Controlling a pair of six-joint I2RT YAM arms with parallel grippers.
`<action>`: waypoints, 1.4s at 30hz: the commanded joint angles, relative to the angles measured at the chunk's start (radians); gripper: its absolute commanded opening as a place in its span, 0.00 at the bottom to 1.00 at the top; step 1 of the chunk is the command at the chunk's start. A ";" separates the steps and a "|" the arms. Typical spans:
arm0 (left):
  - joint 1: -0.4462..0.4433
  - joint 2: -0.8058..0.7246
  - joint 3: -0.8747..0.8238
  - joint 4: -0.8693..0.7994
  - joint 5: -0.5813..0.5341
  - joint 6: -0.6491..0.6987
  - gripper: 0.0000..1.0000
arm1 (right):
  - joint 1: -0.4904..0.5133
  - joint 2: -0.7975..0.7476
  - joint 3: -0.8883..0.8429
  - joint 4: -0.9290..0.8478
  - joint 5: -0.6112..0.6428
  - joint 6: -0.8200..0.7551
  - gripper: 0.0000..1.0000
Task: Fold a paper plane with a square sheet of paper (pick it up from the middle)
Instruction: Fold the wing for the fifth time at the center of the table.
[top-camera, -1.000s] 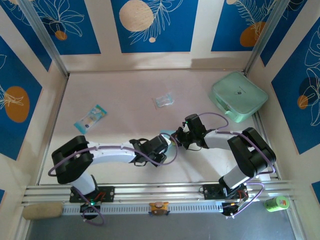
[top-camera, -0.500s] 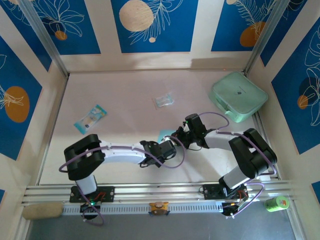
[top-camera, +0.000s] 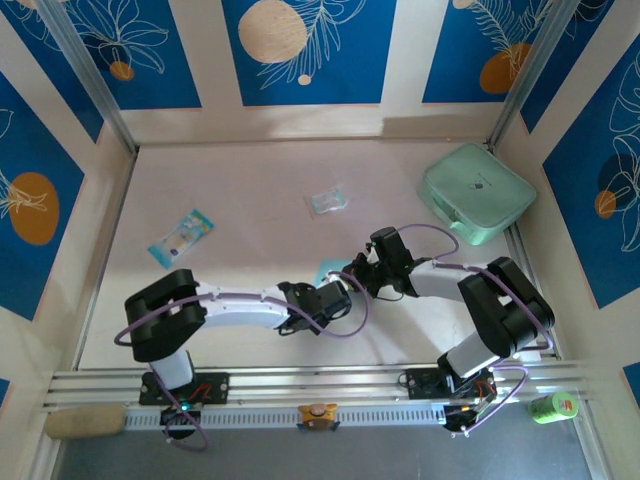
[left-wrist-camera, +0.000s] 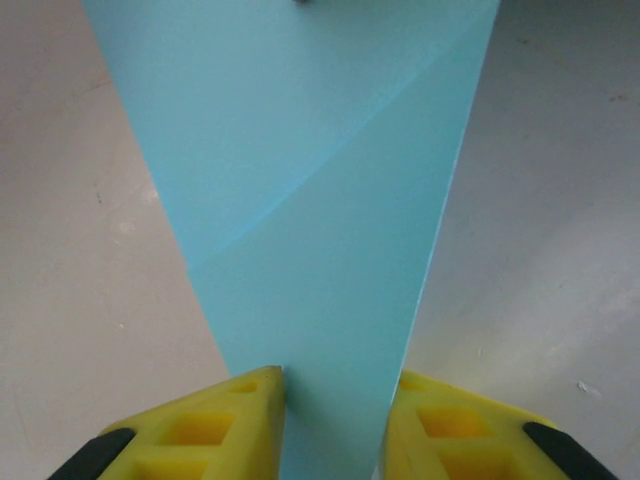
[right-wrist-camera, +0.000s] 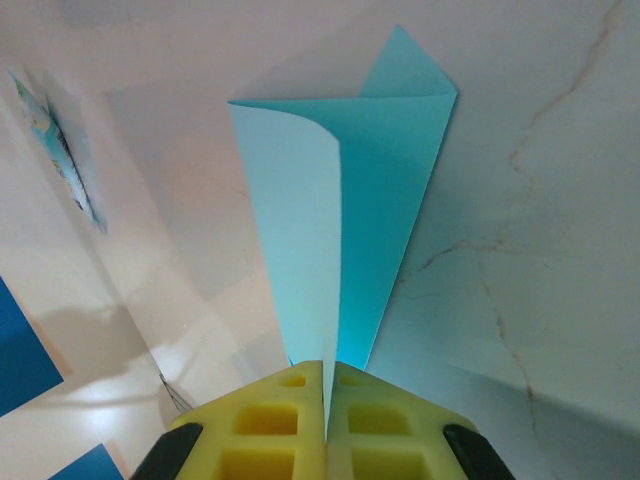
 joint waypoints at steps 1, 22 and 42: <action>-0.010 -0.038 -0.019 0.017 -0.009 -0.011 0.27 | 0.004 -0.025 0.011 -0.025 0.004 0.012 0.01; -0.009 0.009 0.012 -0.014 -0.029 -0.022 0.25 | 0.004 -0.036 0.011 -0.027 0.003 0.013 0.01; 0.010 -0.004 -0.007 0.014 0.015 -0.035 0.00 | 0.004 -0.070 0.017 -0.082 0.026 -0.029 0.12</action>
